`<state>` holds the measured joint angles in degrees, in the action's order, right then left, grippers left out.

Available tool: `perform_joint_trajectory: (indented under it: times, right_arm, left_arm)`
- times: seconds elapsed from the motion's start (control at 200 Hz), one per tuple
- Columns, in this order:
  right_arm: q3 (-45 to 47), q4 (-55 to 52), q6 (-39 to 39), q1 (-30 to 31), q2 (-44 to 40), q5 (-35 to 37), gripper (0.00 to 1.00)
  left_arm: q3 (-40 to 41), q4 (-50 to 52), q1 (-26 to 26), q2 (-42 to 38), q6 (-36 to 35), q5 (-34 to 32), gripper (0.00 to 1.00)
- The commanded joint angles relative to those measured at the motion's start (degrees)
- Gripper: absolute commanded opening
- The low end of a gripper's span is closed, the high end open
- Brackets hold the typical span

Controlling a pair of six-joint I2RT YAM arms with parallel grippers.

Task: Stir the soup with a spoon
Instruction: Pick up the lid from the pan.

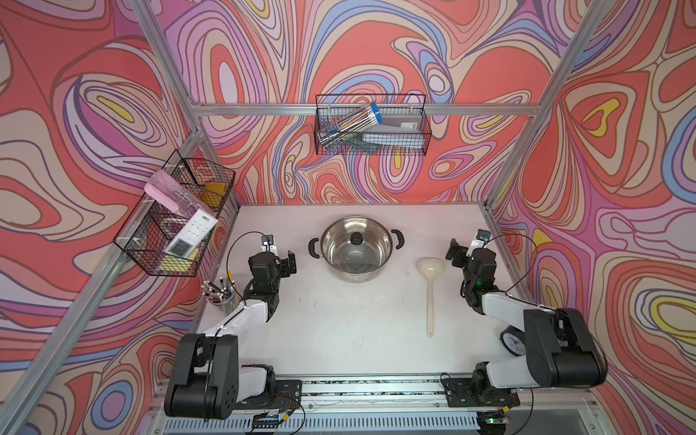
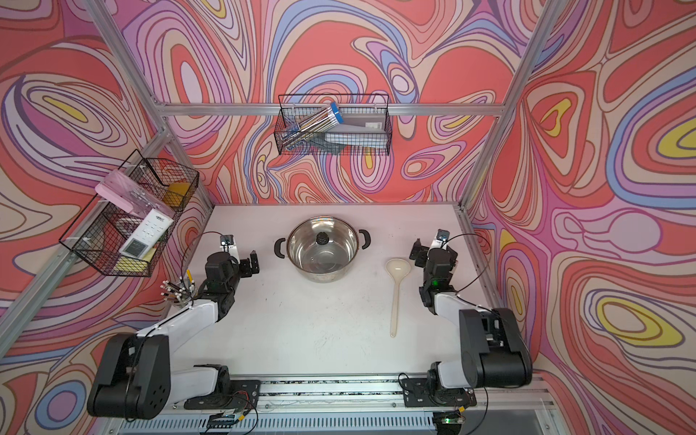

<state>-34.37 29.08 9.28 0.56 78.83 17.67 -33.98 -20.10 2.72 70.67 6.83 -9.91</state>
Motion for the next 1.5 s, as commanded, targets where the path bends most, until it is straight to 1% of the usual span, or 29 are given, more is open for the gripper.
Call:
perform_joint_trajectory:
  times: [0.0,0.03,0.09,0.155,0.215,0.321,0.396,0.491,0.571,0.721,0.816,0.891,1.077,1.297,1.492]
  right_arm:
    - [-12.19,-29.67,9.33,0.23,-3.04,7.19,0.98]
    - [-15.72,-35.36,10.04,0.23,-2.82,7.19,0.98]
    - [-20.92,-45.17,15.74,0.23,-2.62,7.04,0.98]
    - [-24.76,-51.14,17.45,0.23,-3.32,2.36,0.98]
    - [-28.22,-56.29,19.32,0.23,-3.90,-1.33,0.98]
    - [-33.34,-62.78,19.85,0.23,-4.05,-10.32,0.90]
    - [-36.17,-65.38,19.45,0.24,-4.04,-15.97,0.86]
    - [-39.23,-69.05,19.90,0.56,-4.10,-19.74,0.79]
    - [-41.66,-71.78,19.84,1.68,-3.86,-21.55,0.77]
    - [-45.78,-76.75,19.29,6.91,-3.88,-19.94,0.76]
    - [-47.89,-79.22,19.29,9.99,-3.46,-19.61,0.76]
    - [-49.34,-80.74,19.29,11.38,-3.19,-19.52,0.76]
    - [-50.71,-83.28,19.46,12.21,-3.48,-20.04,0.77]
    - [-49.91,-84.54,19.63,12.34,-3.64,-19.88,0.78]
    - [-50.48,-84.62,19.55,12.28,-2.33,-20.05,0.78]
  left_arm:
    - [-6.72,23.33,0.66,-5.38,9.20,-3.18,0.99]
    - [-8.32,26.89,0.91,-6.52,11.23,-2.86,0.99]
    - [-11.95,33.97,1.38,-8.43,16.65,-1.85,0.99]
    - [-16.70,42.23,1.96,-9.49,21.34,1.25,0.99]
    - [-22.00,49.19,2.73,-8.90,24.03,4.80,0.99]
    - [-32.61,61.59,5.39,-4.79,26.11,8.47,0.99]
    - [-39.97,68.86,8.78,-0.84,26.22,9.28,0.99]
    - [-49.24,75.79,13.38,4.94,26.35,8.43,0.99]
    - [-56.45,79.70,17.07,10.17,26.16,7.92,0.99]
    - [-69.57,85.30,24.85,21.28,22.30,4.32,0.99]
    - [-77.76,88.65,28.57,29.21,19.44,2.60,0.99]
    - [-83.66,91.42,29.93,35.38,18.30,2.43,0.97]
    - [-95.89,94.89,30.94,47.44,16.59,2.19,0.85]
    - [-101.66,93.82,30.95,54.74,15.31,2.68,0.79]
    - [-102.45,91.79,30.94,57.78,15.37,3.45,0.75]
